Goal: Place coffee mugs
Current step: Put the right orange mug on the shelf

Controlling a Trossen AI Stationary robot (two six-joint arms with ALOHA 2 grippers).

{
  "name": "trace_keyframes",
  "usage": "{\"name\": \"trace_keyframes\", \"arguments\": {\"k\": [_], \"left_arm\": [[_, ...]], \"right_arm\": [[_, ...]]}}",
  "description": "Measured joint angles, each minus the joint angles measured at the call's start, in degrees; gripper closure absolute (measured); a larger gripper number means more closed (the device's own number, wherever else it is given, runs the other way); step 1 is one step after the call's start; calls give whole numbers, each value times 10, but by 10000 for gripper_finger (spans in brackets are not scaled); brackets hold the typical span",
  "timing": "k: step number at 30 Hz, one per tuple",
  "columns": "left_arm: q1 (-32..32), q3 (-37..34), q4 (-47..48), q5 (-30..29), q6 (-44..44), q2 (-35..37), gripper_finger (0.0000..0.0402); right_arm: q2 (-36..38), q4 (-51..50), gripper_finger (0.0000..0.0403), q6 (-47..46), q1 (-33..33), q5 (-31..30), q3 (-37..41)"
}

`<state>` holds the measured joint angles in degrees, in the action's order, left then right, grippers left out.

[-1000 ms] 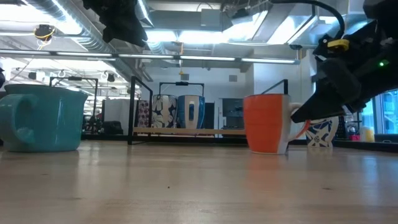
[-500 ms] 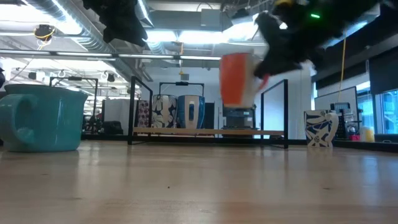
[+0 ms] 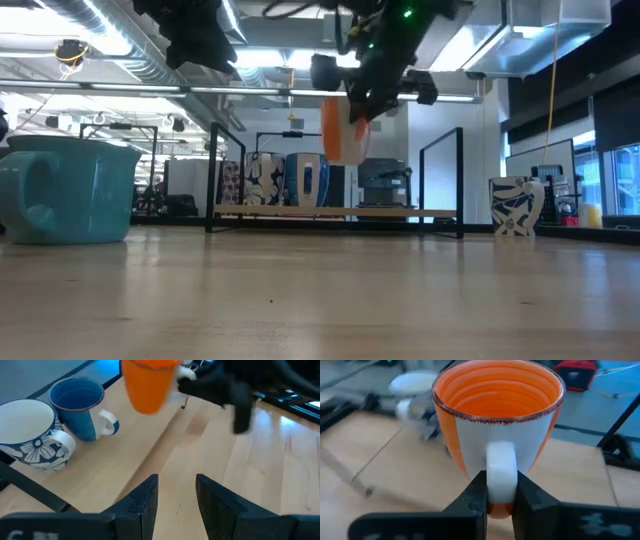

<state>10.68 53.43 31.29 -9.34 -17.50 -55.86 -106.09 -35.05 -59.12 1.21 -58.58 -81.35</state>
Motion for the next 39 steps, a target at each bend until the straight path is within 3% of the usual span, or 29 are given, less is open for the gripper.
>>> {"name": "trace_keyframes", "arguments": {"k": [13,23,39], "left_arm": [[0,0,0,0,-9,0,276],[0,0,2,0,-16,0,276],[0,0,1,-2,-15,0,276]], "right_arm": [[-10,13,372,-20,-111,64,-2],[-67,72,372,-11,-144,123,-2],[-86,88,359,7,-161,109,-2]]}}
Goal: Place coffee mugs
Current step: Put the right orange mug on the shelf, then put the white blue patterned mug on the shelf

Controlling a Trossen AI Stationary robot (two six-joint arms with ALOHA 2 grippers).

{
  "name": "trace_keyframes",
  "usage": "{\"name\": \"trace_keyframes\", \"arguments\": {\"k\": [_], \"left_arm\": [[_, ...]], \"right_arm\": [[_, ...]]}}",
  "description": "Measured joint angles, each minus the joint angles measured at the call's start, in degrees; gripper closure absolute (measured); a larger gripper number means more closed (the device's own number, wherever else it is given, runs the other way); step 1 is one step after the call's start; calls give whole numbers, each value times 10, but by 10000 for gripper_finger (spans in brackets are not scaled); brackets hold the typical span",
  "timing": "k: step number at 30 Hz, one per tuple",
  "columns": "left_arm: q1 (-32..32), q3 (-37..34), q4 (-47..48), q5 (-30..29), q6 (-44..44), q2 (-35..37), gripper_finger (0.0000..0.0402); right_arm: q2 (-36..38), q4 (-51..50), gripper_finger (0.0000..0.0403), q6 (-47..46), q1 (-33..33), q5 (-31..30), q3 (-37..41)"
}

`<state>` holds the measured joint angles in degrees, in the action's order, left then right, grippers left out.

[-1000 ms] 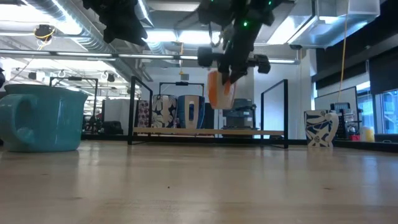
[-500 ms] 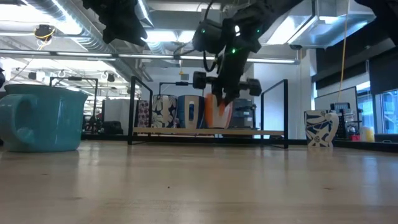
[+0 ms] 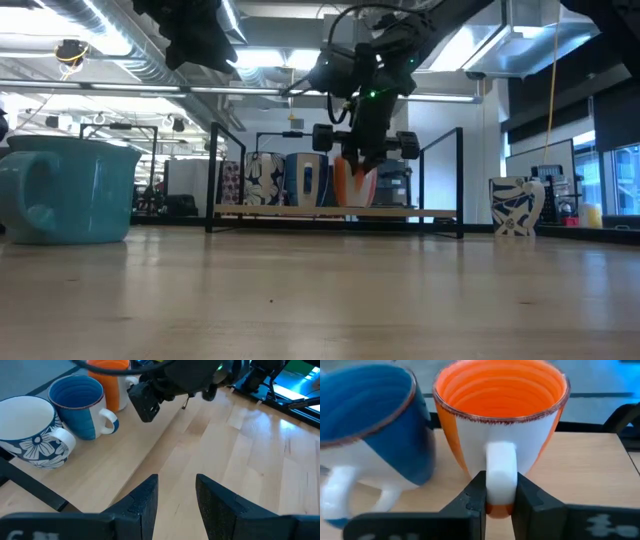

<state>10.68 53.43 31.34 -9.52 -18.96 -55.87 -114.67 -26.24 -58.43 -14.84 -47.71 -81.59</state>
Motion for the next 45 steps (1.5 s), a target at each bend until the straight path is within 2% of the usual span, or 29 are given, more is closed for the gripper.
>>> {"name": "trace_keyframes", "arguments": {"k": [7,13,31,34,41,45], "left_arm": [[0,0,-2,0,0,0,276],[0,0,-2,-5,0,0,276],[0,0,-2,-5,1,0,276],[0,0,-2,-5,0,0,276],[0,0,-2,-5,0,0,276],[0,0,-2,-5,1,0,276]], "right_arm": [[-8,32,362,30,2,19,0],[-8,33,347,32,2,24,0],[-8,29,342,32,2,40,0],[-8,29,324,32,2,49,0],[-1,22,242,32,2,42,0],[24,18,217,51,2,41,1]]}}
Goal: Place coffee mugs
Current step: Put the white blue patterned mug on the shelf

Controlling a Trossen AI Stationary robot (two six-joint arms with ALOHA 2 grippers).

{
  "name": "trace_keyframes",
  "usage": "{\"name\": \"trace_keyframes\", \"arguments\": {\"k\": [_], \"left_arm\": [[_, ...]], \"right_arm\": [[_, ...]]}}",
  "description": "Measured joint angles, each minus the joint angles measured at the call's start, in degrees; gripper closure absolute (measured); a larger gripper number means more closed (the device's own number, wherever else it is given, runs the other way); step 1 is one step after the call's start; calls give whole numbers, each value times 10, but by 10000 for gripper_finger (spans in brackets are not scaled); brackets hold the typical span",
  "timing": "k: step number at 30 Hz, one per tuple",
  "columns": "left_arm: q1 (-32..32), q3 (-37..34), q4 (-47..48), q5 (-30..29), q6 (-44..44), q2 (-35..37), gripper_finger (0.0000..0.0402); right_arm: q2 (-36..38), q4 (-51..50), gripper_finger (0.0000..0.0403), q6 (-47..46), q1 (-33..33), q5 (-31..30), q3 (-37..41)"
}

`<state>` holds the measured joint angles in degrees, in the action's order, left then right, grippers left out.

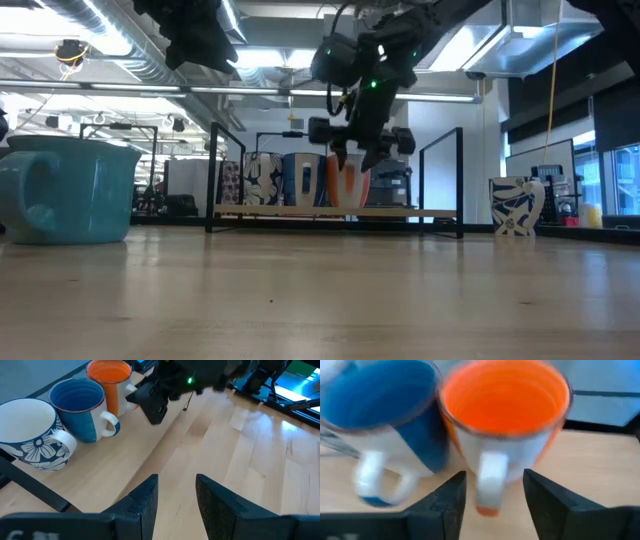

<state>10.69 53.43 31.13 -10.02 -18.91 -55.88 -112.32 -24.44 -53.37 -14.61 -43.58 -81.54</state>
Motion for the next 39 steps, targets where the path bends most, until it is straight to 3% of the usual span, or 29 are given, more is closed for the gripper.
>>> {"name": "trace_keyframes", "arguments": {"k": [6,13,20,29,35,39], "left_arm": [[0,0,-1,0,0,0,276],[0,0,-4,0,0,0,276],[0,0,-13,0,4,0,276],[0,0,-19,5,88,0,276],[0,0,-21,-8,120,0,276],[0,0,-22,-41,119,0,276]], "right_arm": [[60,-32,210,29,7,54,0],[164,-85,210,107,59,180,-1],[255,-209,210,87,119,207,-1],[366,-410,210,-9,132,132,5],[441,-432,210,-76,123,90,110],[497,-428,210,-79,79,104,189]]}}
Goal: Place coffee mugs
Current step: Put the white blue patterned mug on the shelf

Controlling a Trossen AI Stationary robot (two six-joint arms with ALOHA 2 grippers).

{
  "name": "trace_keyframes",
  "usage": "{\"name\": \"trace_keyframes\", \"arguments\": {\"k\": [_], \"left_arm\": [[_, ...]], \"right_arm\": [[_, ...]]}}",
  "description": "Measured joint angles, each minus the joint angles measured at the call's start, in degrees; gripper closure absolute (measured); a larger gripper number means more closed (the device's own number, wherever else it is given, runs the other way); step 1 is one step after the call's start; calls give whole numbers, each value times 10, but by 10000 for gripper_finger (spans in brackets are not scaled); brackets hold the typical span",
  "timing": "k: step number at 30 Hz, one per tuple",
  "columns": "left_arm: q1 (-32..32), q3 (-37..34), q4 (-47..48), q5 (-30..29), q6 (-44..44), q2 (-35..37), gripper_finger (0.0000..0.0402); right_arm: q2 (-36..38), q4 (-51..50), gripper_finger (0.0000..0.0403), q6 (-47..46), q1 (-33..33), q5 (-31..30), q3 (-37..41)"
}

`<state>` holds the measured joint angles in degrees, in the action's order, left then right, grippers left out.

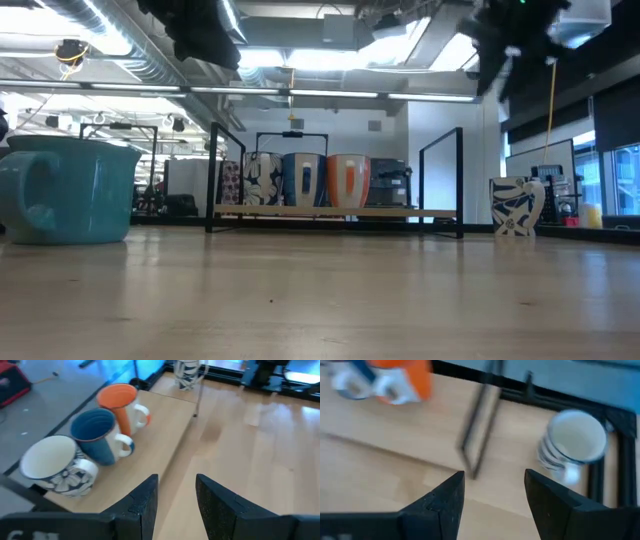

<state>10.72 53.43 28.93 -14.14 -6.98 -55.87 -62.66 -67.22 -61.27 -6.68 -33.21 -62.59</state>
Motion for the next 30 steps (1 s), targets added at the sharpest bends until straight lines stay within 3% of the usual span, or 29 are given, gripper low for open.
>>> {"name": "trace_keyframes", "arguments": {"k": [7,12,18,23,30], "left_arm": [[0,0,-3,-23,-34,0,276],[0,0,-6,-23,-34,0,276],[0,0,-7,-36,-30,0,276],[0,0,-7,-47,-30,0,276],[0,0,-7,-52,-29,0,276]], "right_arm": [[42,-3,210,47,-133,68,74],[23,25,210,193,-252,147,80],[-20,82,210,363,-350,171,80],[-70,103,210,465,-402,212,80],[-124,122,210,517,-445,245,80]]}}
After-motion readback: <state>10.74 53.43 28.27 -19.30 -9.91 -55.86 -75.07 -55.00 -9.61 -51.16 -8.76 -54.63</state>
